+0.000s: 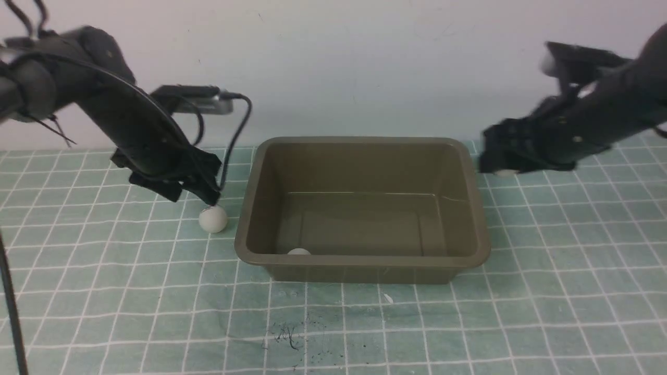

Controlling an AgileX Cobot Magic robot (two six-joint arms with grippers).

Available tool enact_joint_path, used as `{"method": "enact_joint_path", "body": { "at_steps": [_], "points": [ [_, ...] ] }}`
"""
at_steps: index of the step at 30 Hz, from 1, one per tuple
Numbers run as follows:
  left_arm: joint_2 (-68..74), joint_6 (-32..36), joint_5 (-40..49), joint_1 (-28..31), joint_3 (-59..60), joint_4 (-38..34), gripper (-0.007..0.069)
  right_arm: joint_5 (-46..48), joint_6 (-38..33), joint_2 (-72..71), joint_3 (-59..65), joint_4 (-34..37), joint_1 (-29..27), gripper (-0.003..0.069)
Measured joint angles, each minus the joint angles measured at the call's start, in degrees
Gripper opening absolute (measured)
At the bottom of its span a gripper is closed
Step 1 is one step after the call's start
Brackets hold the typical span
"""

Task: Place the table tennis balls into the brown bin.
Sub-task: 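Release the ping pong ball into the bin and lift the gripper away, then reach for and grasp a ping pong ball on the table beside the basket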

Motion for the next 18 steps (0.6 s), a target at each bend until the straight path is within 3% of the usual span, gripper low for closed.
{"method": "enact_joint_path", "body": {
  "at_steps": [2,5,7,8,10,13,16,17,18],
  "points": [
    [1.8,0.0,-2.3,-0.9,0.0,0.0,0.0567,-1.3,-4.0,1.2,-1.1,3.4,2.8,0.0367],
    [5.1,-0.8,-5.0,-1.1,0.0,0.3,0.0567,-1.0,-6.5,3.8,-4.5,7.2,5.0,0.0496],
    [6.6,-1.5,-5.4,-1.1,0.0,1.0,0.0482,2.4,-6.7,3.8,-7.8,7.0,4.9,0.0596],
    [6.7,-1.5,-5.4,-1.1,0.0,1.1,0.0482,2.7,-6.7,3.7,-8.1,6.9,4.9,0.0601],
    [6.8,-1.8,-4.3,-1.1,-0.5,2.0,0.0333,6.2,-6.4,2.2,-10.4,5.1,4.1,0.0617],
    [5.0,-1.9,-1.1,-1.0,-3.3,2.7,0.0354,10.0,-4.3,-3.4,-11.5,-1.2,1.9,0.0511],
    [0.2,-1.9,2.5,-1.3,-7.4,0.9,0.0355,12.2,-0.5,-12.0,-9.3,-9.6,-1.4,0.0281],
    [-2.6,-1.6,3.4,-2.0,-9.1,-1.5,0.0355,12.3,1.3,-16.7,-6.2,-12.4,-3.4,0.0156],
    [-4.1,-1.0,3.6,-2.5,-9.5,-3.1,0.0355,12.1,2.2,-18.8,-4.5,-13.3,-4.1,0.0113]
  ]
}}
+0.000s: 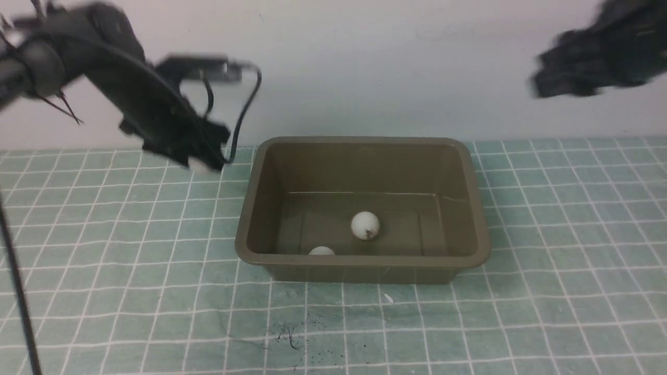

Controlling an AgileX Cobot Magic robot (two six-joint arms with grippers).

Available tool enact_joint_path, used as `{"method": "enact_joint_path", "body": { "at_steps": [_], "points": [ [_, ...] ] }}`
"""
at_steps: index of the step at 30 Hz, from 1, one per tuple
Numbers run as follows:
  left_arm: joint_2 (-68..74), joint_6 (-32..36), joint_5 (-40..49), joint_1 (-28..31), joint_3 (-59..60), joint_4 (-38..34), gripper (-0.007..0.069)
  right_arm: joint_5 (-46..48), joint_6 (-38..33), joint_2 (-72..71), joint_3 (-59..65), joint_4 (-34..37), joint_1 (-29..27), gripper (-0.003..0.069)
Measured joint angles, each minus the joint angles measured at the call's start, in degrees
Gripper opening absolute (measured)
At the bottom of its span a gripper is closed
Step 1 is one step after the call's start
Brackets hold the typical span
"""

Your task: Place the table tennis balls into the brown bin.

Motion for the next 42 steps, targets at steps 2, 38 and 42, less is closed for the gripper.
{"method": "enact_joint_path", "body": {
  "at_steps": [2,38,42],
  "points": [
    [-2.4,2.1,0.1,-2.2,-0.7,-3.9,0.0355,-1.5,1.4,-6.3,6.2,-1.2,-2.0,0.0034],
    [-43.5,-10.4,-8.5,-12.8,23.0,11.5,-0.0005,-36.2,0.7,-67.0,51.2,2.3,-3.9,-0.0015],
    [-55.0,-10.4,-19.3,-12.8,38.0,11.3,-0.0005,-35.8,0.7,-67.0,51.3,2.3,-3.9,-0.0015]
  ]
}}
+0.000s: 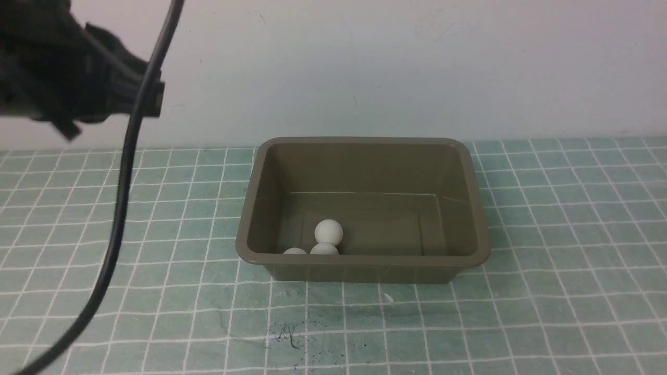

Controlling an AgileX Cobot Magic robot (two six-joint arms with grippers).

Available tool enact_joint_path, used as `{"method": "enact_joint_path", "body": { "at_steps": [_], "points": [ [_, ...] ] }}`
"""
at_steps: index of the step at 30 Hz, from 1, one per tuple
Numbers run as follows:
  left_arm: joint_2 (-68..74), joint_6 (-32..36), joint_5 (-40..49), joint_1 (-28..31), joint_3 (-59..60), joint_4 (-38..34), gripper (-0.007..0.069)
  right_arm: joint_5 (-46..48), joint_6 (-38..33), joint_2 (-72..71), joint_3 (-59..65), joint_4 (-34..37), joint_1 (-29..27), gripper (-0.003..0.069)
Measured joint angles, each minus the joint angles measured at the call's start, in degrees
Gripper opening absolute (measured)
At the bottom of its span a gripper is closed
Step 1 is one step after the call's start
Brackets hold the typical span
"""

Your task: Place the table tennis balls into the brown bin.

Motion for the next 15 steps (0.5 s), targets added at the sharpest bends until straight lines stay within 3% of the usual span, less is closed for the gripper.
{"method": "enact_joint_path", "body": {
  "at_steps": [7,15],
  "points": [
    [-9.6,0.0,-3.0,0.0,13.7,0.0,-0.0005,0.2,0.0,0.0,0.0,0.0,0.0,-0.0015],
    [-11.2,-0.7,3.9,0.0,16.2,0.9,-0.0005,0.4,0.0,0.0,0.0,0.0,0.0,-0.0015]
  ]
}}
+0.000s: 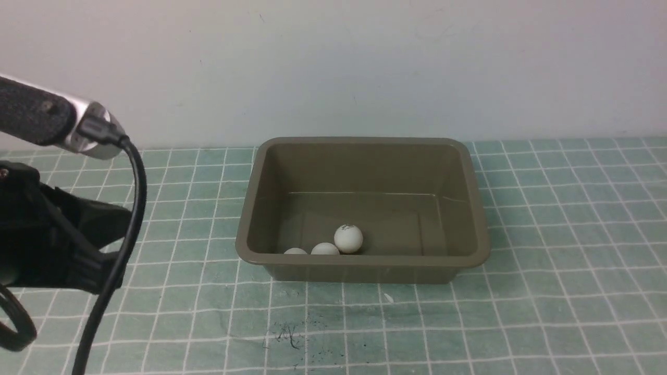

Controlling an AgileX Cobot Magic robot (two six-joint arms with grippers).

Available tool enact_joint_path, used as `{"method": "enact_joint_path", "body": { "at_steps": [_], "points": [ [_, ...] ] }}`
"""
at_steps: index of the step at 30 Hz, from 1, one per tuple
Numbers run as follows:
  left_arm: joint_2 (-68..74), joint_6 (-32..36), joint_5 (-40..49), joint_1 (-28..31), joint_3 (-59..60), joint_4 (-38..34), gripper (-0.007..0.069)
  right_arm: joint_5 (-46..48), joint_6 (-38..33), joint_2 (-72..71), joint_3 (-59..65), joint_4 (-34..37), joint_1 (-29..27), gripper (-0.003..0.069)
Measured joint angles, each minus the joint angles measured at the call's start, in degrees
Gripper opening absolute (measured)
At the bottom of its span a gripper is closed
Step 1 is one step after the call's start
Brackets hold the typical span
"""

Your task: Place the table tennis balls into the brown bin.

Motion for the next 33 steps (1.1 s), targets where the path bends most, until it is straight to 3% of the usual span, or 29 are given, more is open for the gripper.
{"method": "enact_joint_path", "body": {
  "at_steps": [4,7,14,20,33],
  "points": [
    [-4.3,-2.8,-1.0,0.3,2.7,3.8,-0.0005,0.0,0.0,0.0,0.0,0.0,0.0,-0.0015],
    [-11.9,-4.0,-8.1,2.7,9.8,5.0,-0.0005,0.0,0.0,0.0,0.0,0.0,0.0,-0.0015],
    [-36.4,-4.2,-27.4,15.4,39.8,5.5,-0.0005,0.2,0.0,0.0,0.0,0.0,0.0,-0.0015],
    [-48.3,-4.2,-28.7,16.9,52.2,6.4,-0.0005,0.2,0.0,0.0,0.0,0.0,0.0,-0.0015],
    [-49.7,-4.2,-25.5,17.0,52.6,6.4,-0.0005,0.8,0.0,0.0,0.0,0.0,0.0,-0.0015]
  ]
}}
